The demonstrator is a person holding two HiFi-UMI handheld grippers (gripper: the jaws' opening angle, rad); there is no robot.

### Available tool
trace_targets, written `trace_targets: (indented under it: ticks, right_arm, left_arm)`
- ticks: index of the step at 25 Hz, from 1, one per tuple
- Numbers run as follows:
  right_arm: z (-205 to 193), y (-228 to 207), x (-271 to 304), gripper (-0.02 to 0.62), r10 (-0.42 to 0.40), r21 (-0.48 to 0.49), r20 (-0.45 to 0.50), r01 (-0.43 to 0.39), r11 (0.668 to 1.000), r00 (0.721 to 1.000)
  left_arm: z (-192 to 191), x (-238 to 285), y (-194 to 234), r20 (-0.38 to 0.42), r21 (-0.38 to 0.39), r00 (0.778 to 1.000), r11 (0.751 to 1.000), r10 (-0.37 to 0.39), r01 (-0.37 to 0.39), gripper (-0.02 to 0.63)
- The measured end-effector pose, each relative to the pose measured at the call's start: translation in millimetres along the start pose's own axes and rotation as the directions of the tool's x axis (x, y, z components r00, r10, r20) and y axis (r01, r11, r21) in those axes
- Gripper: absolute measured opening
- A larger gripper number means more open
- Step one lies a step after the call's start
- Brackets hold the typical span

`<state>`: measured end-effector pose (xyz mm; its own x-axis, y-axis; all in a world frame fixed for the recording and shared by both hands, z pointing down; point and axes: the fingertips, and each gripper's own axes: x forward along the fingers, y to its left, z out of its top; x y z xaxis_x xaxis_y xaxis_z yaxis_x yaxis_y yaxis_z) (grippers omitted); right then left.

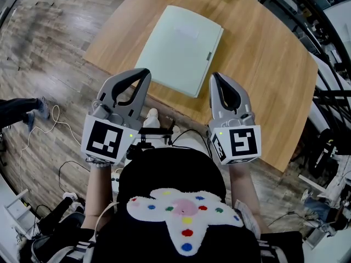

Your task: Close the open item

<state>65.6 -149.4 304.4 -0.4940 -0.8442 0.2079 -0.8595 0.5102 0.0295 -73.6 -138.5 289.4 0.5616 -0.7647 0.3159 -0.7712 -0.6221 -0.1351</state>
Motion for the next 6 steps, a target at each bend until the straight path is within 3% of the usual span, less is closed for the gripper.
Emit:
trace_targets:
  ticks: [6]
  right_arm:
    - [-3.1,1.5,-5.4,0.008,0.002,-0.005,-0.004,-0.002,1.0,1.0]
  left_arm:
    - [-1.7,-1.9,-5.5,-0.003,0.007,1.0,1.0,0.001,-0.001,0.006]
